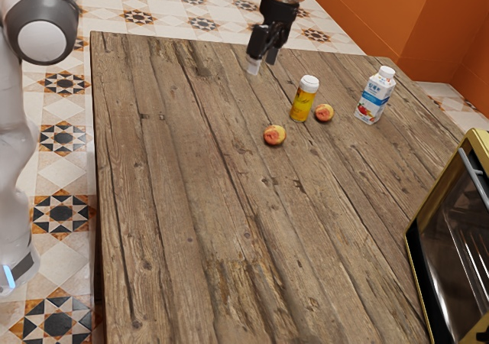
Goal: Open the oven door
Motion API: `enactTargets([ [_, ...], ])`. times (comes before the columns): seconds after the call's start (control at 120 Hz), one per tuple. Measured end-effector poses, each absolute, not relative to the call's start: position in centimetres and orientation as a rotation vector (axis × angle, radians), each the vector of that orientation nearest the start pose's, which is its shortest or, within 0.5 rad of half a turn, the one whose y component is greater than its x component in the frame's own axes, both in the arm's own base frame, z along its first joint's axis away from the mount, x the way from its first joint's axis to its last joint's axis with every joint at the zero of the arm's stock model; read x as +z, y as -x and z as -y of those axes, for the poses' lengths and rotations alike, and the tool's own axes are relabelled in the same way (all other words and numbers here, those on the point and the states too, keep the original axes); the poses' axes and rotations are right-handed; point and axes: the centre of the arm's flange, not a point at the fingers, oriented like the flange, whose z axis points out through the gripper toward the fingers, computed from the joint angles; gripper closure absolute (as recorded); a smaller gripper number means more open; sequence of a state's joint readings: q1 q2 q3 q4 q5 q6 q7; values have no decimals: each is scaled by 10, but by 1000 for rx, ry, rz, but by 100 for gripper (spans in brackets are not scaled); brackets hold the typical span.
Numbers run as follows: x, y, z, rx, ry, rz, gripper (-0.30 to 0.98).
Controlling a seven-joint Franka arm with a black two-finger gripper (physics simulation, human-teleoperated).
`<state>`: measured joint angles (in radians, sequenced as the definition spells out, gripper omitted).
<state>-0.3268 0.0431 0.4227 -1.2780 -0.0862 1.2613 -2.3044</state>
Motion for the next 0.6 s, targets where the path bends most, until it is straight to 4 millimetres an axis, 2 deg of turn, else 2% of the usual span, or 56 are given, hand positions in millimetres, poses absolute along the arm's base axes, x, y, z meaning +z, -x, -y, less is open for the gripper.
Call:
enactTargets([
  [0.158, 717, -521, -48, -181, -1121, -2919, 0],
  [0.233, 727, -516, -49, -180, -1108, -2902, 0],
  [0.292, 734, -522, -46, -148, -1098, -2881, 0],
  [0.333, 733, -533, -35, -125, -1128, -2854, 0],
  [0.367, 732, -545, -13, -99, -1189, -2808, 0],
  [0.392, 729, -553, 16, -85, -1263, -2760, 0],
  [0.45, 730, -557, 108, 2, -1490, -2592, 0],
  [0.483, 731, -548, 162, 60, -1617, -2475, 0],
  [0.508, 733, -537, 193, 90, -1690, -2392, 0],
  [0.542, 737, -523, 219, 129, -1748, -2304, 0],
  [0.6, 738, -499, 242, 207, -1801, -2209, 0],
])
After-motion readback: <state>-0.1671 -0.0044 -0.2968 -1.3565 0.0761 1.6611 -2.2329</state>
